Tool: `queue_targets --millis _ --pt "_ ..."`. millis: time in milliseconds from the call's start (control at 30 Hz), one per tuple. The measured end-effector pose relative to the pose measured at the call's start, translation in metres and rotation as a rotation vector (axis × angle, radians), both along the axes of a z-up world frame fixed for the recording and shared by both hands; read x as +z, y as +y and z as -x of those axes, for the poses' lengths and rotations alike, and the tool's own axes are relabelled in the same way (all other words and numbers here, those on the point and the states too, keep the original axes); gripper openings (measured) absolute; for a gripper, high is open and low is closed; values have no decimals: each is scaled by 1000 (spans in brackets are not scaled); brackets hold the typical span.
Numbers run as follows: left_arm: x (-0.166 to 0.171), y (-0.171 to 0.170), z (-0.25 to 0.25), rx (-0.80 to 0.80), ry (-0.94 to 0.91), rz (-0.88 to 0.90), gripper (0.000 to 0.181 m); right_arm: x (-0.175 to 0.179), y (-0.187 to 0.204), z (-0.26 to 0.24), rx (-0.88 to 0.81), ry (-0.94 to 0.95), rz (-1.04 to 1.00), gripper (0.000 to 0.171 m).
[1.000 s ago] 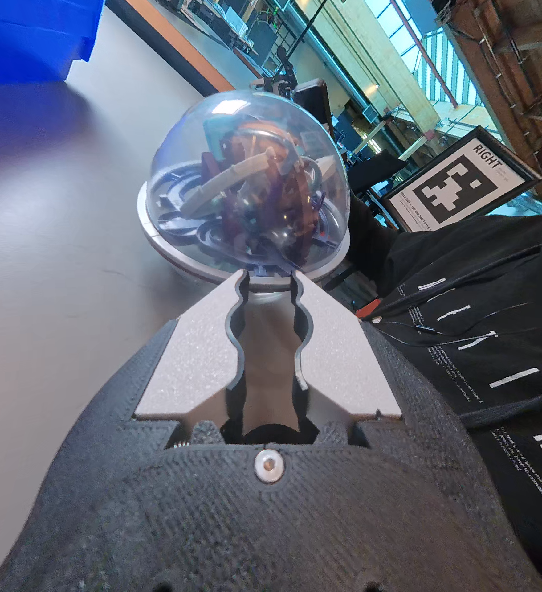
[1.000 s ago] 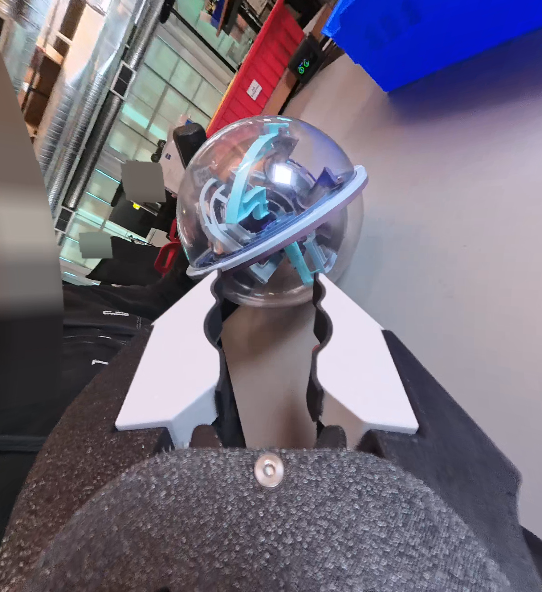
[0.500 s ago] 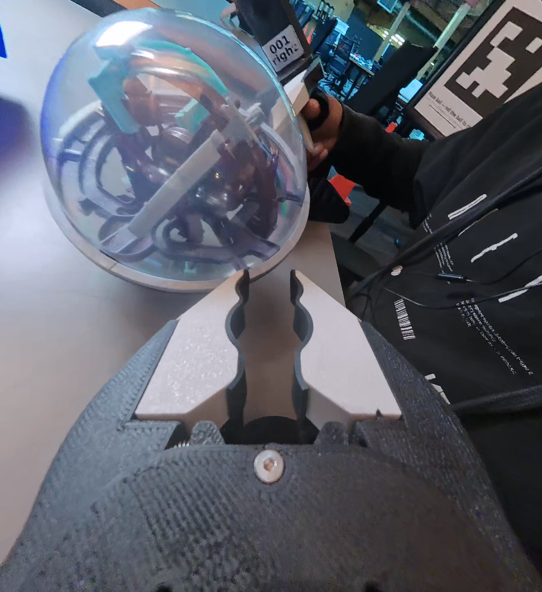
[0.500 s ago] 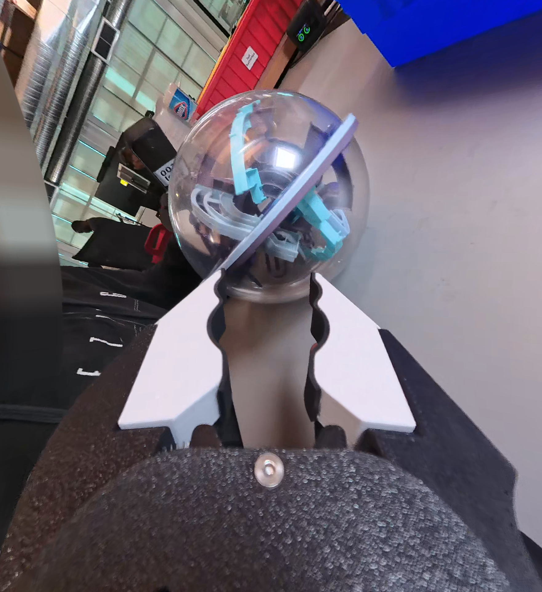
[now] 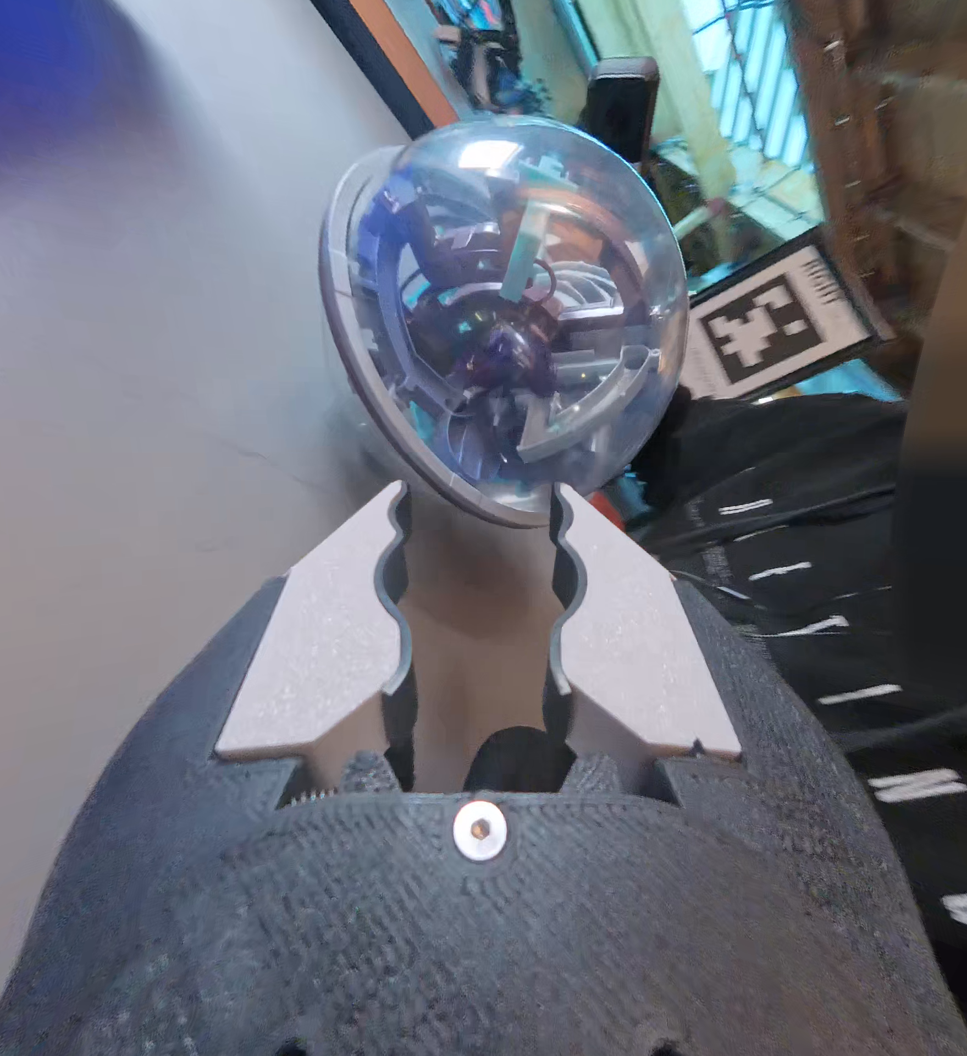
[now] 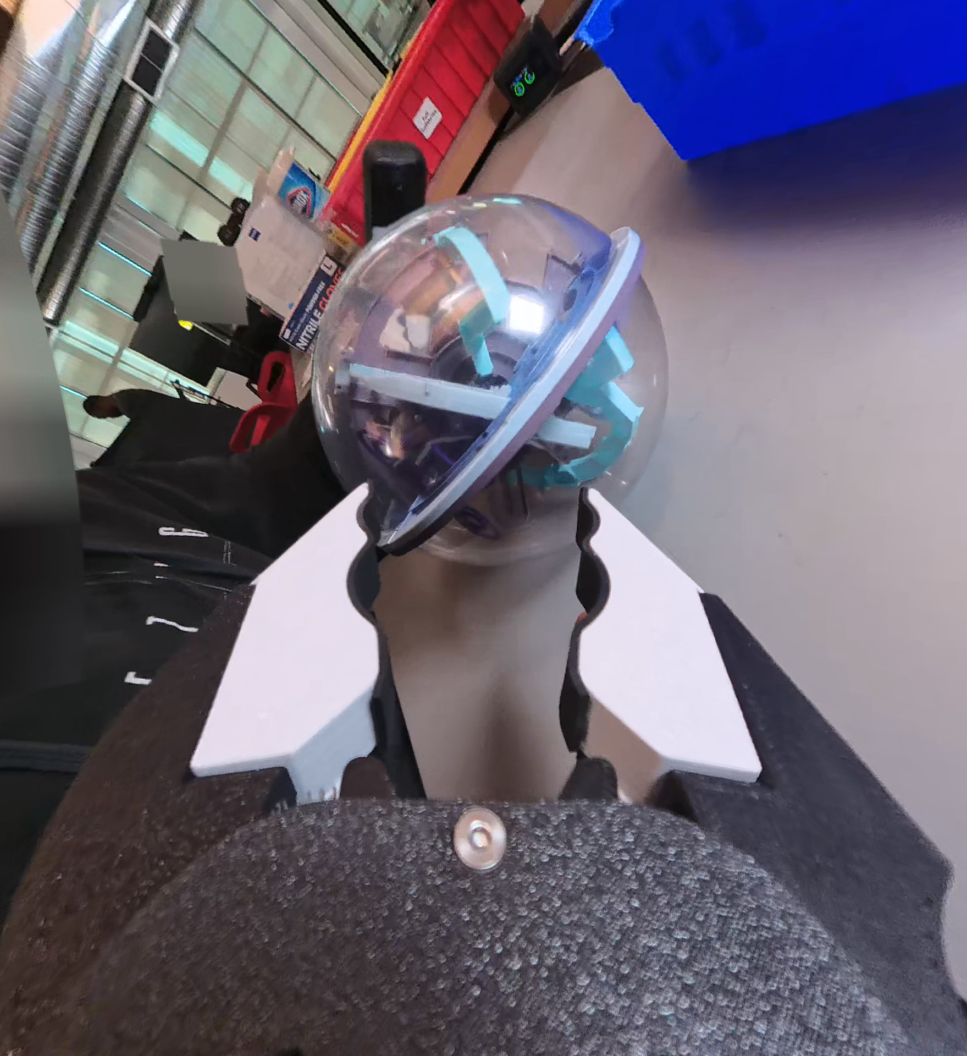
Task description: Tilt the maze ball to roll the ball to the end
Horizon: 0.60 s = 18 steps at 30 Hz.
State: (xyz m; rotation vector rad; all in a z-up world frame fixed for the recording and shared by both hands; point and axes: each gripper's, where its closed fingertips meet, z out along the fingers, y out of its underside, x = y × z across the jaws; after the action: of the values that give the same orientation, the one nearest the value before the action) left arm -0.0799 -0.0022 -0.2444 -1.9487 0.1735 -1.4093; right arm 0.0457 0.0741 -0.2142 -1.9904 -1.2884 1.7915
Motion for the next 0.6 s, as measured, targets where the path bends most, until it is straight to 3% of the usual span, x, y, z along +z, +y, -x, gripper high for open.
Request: queue_targets --millis 133,200,600 --pt "-6 3 -11 -93 -100 57 45 -5 -1 2 4 -1 7 50" --pt "-6 3 -17 -117 -102 58 44 -7 1 1 -3 0 10 49" --pt "-7 8 -16 -54 -41 0 17 -16 5 -2 6 -3 -54 26"
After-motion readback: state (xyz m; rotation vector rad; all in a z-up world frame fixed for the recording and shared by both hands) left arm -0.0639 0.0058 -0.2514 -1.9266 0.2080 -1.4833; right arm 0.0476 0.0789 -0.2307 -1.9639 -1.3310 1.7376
